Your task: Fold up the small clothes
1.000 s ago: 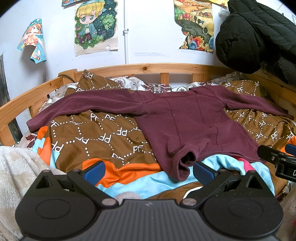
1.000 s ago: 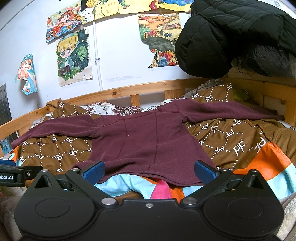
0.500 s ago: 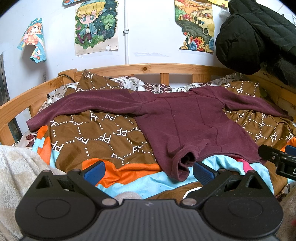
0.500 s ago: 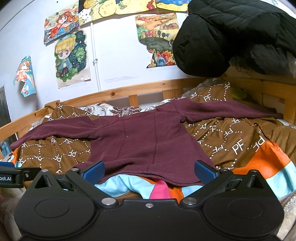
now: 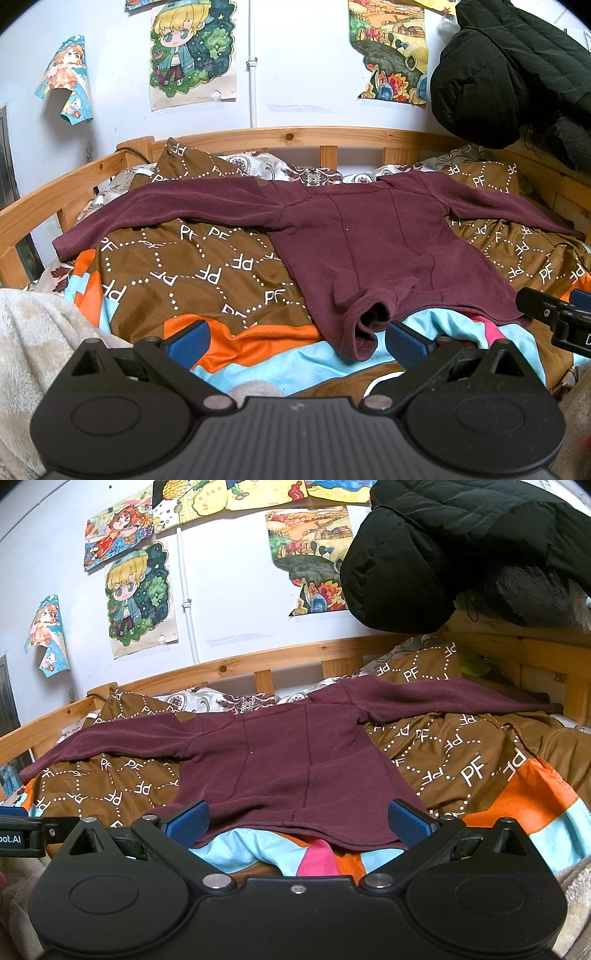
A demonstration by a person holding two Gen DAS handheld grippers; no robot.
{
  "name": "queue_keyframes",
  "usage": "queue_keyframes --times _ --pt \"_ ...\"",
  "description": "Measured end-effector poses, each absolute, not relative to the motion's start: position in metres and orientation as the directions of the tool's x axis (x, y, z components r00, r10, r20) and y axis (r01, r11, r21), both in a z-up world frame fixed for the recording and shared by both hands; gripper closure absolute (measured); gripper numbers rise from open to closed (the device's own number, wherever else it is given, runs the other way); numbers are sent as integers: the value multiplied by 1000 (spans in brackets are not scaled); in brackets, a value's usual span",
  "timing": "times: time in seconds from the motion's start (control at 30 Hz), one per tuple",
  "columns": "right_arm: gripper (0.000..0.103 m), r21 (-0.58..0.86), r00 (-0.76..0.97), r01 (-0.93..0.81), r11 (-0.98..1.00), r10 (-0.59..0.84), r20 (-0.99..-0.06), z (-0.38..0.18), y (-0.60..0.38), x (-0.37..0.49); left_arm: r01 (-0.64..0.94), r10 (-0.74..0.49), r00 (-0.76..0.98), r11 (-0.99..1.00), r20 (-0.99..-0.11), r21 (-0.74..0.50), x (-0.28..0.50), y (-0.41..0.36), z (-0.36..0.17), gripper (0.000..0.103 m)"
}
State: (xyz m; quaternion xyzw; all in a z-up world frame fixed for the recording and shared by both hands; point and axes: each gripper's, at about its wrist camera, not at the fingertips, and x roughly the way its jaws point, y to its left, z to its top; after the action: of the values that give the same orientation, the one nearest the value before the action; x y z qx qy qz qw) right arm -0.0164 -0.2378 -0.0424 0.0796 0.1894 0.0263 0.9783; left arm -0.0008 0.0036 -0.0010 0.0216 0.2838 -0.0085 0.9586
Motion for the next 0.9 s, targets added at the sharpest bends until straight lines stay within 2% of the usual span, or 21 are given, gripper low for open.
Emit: queue_keyframes --times 0.6,0.9 --pt "0 166 926 -18 986 79 -369 -44 -239 -16 30 -4 827 999 -562 37 4 0 -4 1" --pt "0 128 903 113 985 -49 -427 -47 -243 -7 16 11 811 999 -585 42 17 -3 -5 1"
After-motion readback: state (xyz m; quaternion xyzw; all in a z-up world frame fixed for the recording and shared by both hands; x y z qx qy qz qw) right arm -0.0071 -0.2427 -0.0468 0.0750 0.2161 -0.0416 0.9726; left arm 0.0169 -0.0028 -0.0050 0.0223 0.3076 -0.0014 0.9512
